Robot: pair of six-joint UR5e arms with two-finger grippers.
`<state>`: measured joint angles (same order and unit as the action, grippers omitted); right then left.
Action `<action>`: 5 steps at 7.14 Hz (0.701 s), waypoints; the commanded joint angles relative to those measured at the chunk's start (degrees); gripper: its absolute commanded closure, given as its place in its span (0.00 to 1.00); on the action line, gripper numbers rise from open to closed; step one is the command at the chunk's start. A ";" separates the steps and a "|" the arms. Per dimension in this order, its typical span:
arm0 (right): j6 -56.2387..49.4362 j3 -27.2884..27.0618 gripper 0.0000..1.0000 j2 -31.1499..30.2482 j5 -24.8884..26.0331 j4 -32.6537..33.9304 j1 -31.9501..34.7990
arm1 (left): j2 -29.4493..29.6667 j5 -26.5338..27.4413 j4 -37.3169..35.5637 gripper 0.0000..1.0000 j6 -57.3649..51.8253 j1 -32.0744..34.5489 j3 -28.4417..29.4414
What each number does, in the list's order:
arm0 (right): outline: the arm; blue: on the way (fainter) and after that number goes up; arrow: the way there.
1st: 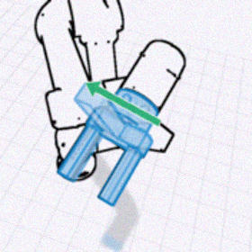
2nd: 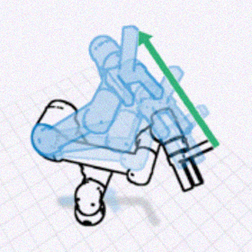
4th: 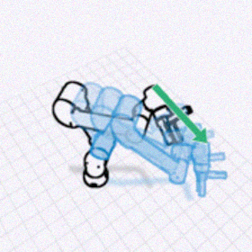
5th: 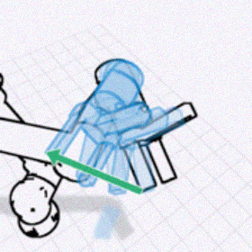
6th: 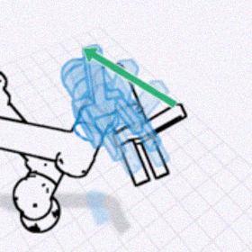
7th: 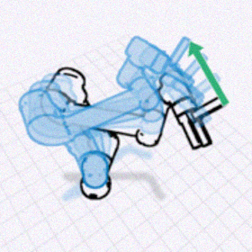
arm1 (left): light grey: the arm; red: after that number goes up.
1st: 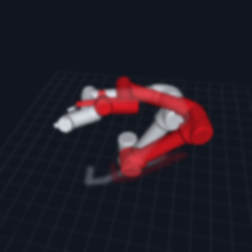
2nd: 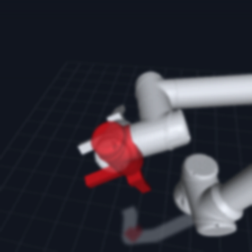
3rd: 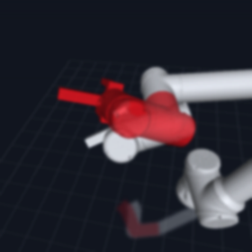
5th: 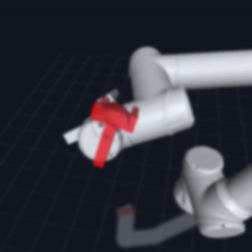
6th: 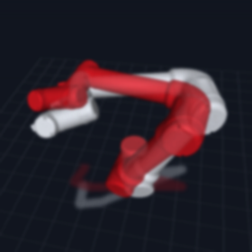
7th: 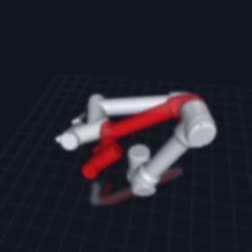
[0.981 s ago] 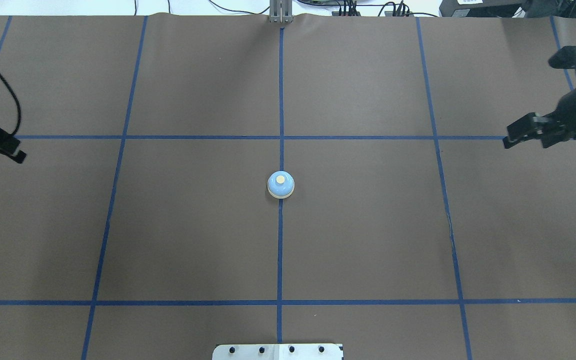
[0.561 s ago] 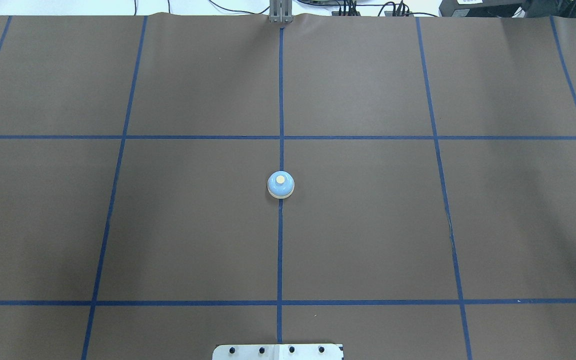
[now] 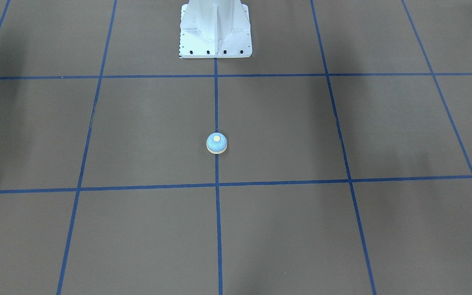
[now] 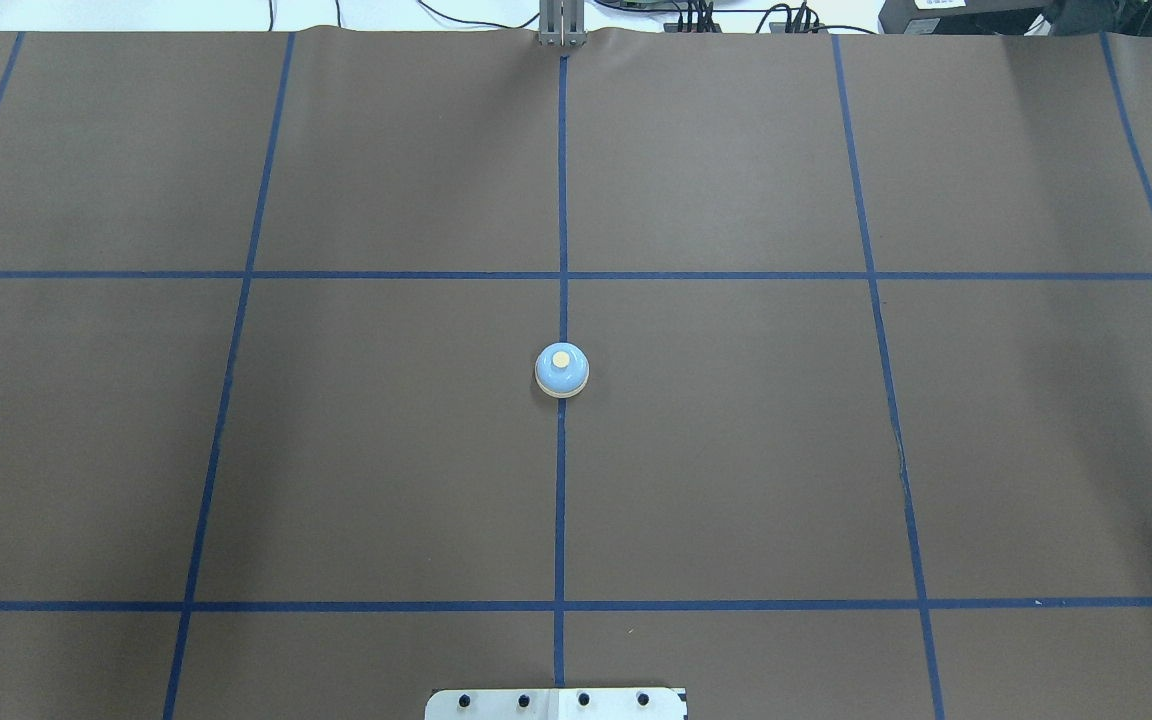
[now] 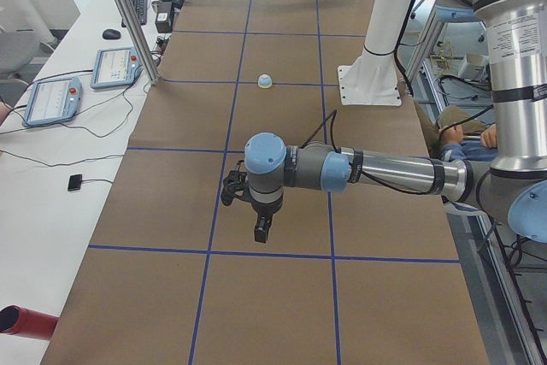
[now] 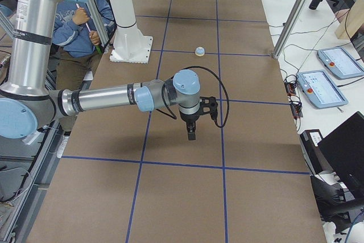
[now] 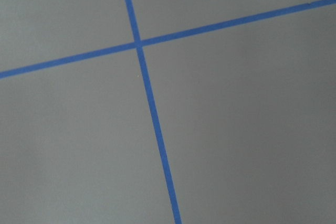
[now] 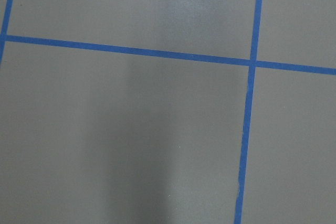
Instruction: Place and press bell with both arms
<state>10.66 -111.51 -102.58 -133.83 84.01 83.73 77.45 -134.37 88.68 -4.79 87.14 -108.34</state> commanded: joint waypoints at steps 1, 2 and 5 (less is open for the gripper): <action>0.24 1.19 0.00 0.10 1.29 0.19 3.45 | -0.46 -0.36 -0.09 0.00 1.70 1.71 -0.38; 0.50 1.81 0.00 0.54 1.82 0.19 3.54 | -0.02 0.15 0.09 0.00 5.54 1.81 -0.65; -0.55 3.58 0.00 7.18 1.74 13.21 2.93 | -0.55 -0.37 0.18 0.00 5.49 1.89 -1.00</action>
<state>10.58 -108.49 -99.62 -132.10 89.80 86.68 77.06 -134.54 88.84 0.59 88.95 -109.19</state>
